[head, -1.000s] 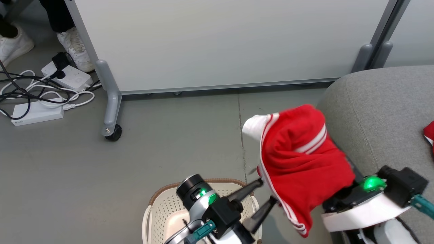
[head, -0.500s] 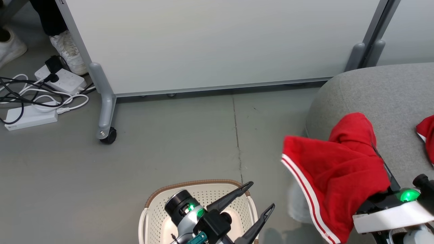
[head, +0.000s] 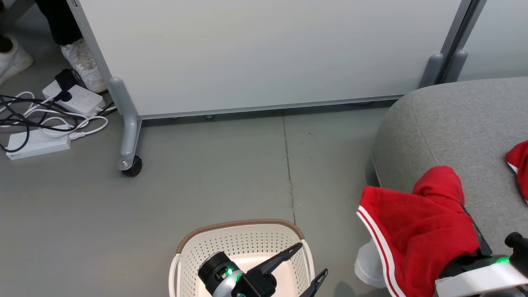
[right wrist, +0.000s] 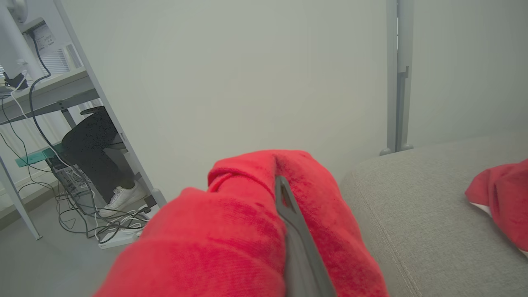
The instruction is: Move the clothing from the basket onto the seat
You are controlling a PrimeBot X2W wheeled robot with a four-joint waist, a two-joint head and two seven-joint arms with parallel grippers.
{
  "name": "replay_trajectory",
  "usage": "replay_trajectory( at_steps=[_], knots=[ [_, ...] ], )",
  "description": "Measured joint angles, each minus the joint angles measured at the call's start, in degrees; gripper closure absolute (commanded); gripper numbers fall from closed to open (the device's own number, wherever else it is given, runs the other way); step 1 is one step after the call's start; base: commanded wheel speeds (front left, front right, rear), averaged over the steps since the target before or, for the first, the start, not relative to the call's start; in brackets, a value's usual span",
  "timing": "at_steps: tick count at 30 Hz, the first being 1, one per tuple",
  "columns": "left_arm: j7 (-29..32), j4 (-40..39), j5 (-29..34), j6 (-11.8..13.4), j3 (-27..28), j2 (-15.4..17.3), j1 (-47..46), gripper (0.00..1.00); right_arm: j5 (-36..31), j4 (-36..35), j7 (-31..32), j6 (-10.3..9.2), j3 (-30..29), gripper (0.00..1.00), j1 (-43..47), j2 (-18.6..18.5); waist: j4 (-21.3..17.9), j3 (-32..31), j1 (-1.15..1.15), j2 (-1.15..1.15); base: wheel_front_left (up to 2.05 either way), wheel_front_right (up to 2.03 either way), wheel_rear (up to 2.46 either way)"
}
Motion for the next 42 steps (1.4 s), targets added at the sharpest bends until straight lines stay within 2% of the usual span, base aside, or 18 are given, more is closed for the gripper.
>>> replay_trajectory(
  at_steps=[8, 29, 42],
  knots=[
    [0.0, 0.3, -3.2, 0.0, -1.9, 0.7, 0.5, 0.0, -0.1, 1.6, 0.0, 0.0, -0.1, 1.0, 0.5, 0.1, 0.3, 0.0, 0.0, 0.0, 0.0, 0.0, 0.0],
    [0.0, -0.2, -3.0, 0.0, -2.2, 0.7, 0.8, 0.0, 0.1, 2.1, 0.0, 0.0, 0.3, 1.0, 0.5, -0.3, 0.3, -0.3, 0.0, 0.0, 0.0, 0.0, 0.0],
    [0.0, -0.9, -3.0, 0.0, -2.0, 0.7, 0.7, 0.0, 0.3, 1.8, 0.0, -0.01, 0.2, 1.0, -0.2, -1.1, -3.9, 0.8, 0.0, 0.0, 0.0, 0.0, 0.0]
  ],
)
